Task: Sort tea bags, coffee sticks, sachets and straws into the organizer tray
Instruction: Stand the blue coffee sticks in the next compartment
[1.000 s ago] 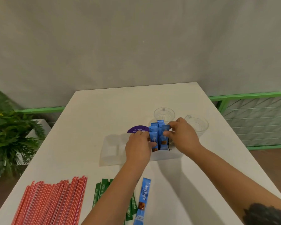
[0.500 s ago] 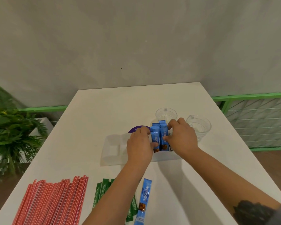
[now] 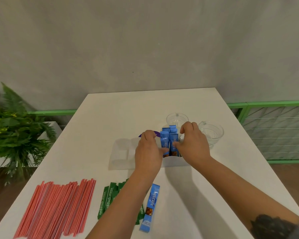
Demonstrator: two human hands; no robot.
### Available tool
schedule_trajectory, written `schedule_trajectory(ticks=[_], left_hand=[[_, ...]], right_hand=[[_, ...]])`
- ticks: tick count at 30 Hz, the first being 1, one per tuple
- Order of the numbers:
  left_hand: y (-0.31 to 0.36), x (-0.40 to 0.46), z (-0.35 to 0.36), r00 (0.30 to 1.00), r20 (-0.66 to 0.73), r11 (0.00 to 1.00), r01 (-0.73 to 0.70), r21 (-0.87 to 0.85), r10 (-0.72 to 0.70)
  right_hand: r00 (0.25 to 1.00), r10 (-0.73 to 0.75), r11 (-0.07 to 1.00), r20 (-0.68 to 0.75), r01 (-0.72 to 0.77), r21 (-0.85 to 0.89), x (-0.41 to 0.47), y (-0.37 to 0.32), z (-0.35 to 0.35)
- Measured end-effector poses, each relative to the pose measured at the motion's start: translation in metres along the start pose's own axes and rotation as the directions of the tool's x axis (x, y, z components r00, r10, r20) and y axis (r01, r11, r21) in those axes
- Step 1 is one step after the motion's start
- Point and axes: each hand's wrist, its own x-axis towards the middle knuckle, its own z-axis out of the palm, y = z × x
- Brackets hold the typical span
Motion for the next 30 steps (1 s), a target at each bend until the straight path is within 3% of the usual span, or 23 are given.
schedule_trajectory(ticks=[5,10,15,18,30], left_hand=[[-0.002,-0.018,-0.01,1.0,-0.009,0.999,0.001,-0.036,-0.002],[-0.011,-0.041,-0.021,0.996,0.066,0.998,0.064,0.006,-0.064],[-0.012,-0.066,-0.025,0.927,0.302,0.958,0.152,0.243,-0.224],[-0.013,-0.08,-0.022,0.887,0.363,0.914,0.139,0.381,-0.286],[-0.015,-0.099,-0.009,0.886,0.32,0.89,0.188,0.415,-0.336]], right_hand=[[0.999,-0.042,0.999,-0.023,0.043,0.033,-0.013,0.0,-0.007],[0.999,-0.047,0.997,-0.016,0.048,0.055,-0.029,0.002,-0.012],[0.999,-0.038,0.991,-0.025,0.041,0.124,-0.047,0.005,-0.017],[0.999,-0.036,0.985,-0.026,0.04,0.17,-0.059,0.009,-0.019],[0.998,-0.028,0.986,0.06,0.018,0.167,-0.094,0.022,-0.026]])
